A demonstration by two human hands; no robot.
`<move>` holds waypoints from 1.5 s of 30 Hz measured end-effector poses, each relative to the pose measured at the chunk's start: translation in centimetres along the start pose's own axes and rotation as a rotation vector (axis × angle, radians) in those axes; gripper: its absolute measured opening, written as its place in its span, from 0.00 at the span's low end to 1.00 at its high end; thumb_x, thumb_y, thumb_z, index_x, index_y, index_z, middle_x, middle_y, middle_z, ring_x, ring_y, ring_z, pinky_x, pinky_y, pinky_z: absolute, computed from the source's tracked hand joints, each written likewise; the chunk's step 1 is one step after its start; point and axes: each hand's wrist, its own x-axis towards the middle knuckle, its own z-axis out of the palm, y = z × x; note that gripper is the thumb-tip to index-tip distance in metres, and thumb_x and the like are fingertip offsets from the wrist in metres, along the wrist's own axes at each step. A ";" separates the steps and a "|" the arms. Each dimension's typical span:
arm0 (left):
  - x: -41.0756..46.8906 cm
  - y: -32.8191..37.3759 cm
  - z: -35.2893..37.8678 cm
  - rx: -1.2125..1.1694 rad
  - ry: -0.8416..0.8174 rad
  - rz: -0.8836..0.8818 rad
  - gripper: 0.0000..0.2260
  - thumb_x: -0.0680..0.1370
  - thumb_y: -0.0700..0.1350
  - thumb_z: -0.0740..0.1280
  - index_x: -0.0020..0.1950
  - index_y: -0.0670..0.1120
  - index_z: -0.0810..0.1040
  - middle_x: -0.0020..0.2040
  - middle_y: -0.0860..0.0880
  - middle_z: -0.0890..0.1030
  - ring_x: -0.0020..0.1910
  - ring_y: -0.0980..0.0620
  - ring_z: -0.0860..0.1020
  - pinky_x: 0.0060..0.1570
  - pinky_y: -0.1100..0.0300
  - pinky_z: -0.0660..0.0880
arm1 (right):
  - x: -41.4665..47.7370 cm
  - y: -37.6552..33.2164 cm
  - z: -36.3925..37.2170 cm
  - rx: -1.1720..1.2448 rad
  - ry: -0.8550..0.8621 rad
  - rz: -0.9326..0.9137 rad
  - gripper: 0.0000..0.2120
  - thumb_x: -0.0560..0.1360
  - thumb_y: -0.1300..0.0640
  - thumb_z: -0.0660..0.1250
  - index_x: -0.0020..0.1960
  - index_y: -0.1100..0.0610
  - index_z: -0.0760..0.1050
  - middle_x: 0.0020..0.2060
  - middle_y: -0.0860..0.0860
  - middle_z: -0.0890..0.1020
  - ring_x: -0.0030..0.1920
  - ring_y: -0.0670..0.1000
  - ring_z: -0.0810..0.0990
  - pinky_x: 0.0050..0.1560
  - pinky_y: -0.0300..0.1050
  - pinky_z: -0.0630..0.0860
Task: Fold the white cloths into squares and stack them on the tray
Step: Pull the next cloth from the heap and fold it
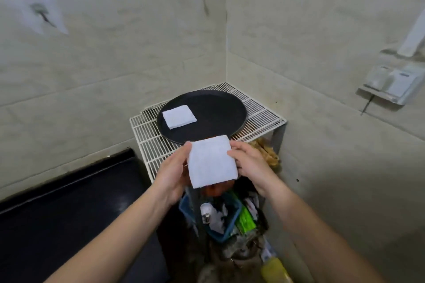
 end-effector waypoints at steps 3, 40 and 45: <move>1.5 1.7 0.5 0.017 0.090 0.008 0.16 0.81 0.54 0.65 0.59 0.44 0.83 0.53 0.46 0.86 0.55 0.45 0.83 0.57 0.48 0.77 | 4.2 -1.9 -0.4 -0.008 -0.075 0.016 0.09 0.79 0.53 0.66 0.57 0.46 0.81 0.55 0.47 0.85 0.57 0.49 0.83 0.59 0.52 0.80; 25.6 7.5 -8.2 0.578 0.454 0.285 0.08 0.76 0.37 0.71 0.53 0.46 0.79 0.44 0.49 0.82 0.43 0.49 0.82 0.46 0.59 0.81 | 31.4 -1.5 9.5 -0.400 -0.036 -0.162 0.20 0.75 0.56 0.72 0.66 0.49 0.76 0.55 0.44 0.79 0.45 0.46 0.82 0.51 0.45 0.81; 25.2 7.2 -7.5 0.915 0.411 0.315 0.12 0.78 0.39 0.69 0.61 0.43 0.81 0.50 0.51 0.82 0.49 0.53 0.80 0.55 0.60 0.75 | 30.9 -2.5 9.3 -0.500 -0.013 -0.165 0.22 0.76 0.52 0.71 0.69 0.47 0.73 0.59 0.47 0.73 0.44 0.45 0.80 0.46 0.32 0.72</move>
